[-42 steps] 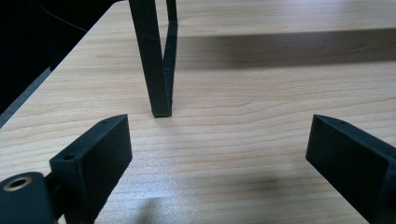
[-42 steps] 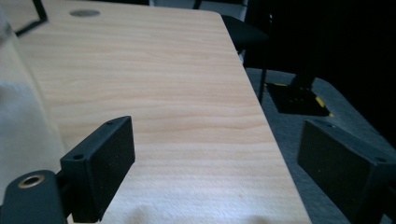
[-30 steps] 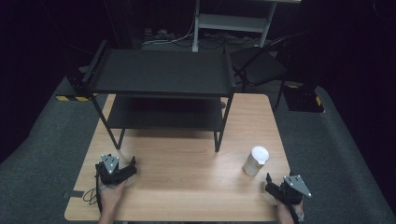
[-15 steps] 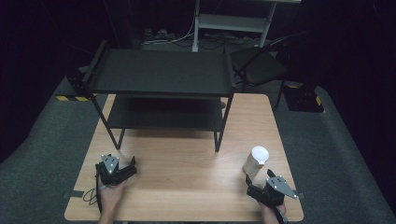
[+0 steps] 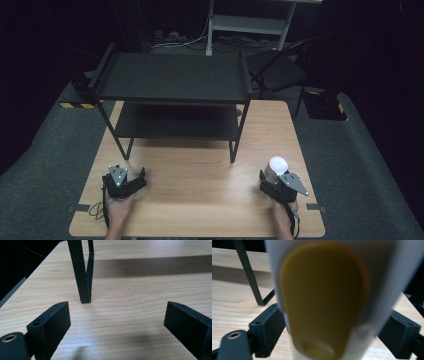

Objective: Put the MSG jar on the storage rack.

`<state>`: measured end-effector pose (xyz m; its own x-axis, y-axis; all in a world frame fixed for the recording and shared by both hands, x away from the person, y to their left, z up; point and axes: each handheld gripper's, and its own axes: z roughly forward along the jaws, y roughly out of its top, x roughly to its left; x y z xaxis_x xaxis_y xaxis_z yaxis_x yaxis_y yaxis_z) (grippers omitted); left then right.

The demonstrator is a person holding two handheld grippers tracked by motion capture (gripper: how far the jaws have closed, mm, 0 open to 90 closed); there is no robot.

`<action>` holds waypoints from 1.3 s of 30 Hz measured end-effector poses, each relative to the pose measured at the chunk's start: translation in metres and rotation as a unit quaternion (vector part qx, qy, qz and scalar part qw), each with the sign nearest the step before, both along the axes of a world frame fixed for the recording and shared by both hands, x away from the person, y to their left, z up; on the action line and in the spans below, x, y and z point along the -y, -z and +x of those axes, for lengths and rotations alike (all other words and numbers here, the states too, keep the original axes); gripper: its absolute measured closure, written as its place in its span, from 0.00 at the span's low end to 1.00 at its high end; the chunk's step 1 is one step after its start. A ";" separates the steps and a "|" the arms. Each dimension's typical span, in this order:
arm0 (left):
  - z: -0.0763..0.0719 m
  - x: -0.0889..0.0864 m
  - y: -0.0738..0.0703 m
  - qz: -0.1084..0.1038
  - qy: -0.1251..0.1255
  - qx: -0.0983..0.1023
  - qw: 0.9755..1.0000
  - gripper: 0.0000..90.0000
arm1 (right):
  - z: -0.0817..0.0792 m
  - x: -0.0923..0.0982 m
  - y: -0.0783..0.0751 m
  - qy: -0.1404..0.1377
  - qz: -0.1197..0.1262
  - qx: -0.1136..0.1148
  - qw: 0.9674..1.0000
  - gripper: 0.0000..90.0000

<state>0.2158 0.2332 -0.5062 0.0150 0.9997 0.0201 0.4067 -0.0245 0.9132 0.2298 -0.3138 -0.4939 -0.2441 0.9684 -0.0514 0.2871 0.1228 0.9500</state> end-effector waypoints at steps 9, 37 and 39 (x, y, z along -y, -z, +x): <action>0.000 0.000 0.000 0.001 0.000 0.000 1.000 0.08 | 0.005 -0.005 0.003 0.005 -0.005 0.002 1.000 0.32; 0.000 0.000 0.000 -0.002 0.000 0.001 1.000 0.08 | -0.003 0.004 -0.007 -0.067 0.021 0.013 0.997 0.34; 0.000 0.000 0.000 -0.002 0.000 0.001 1.000 0.08 | -0.003 0.000 -0.011 -0.086 0.018 0.009 0.996 0.34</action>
<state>0.2155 0.2336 -0.5064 0.0149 0.9998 0.0156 0.4045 -0.0203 0.9143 0.2266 -0.3134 -0.4827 -0.4051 0.9140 -0.0244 0.2470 0.1351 0.9596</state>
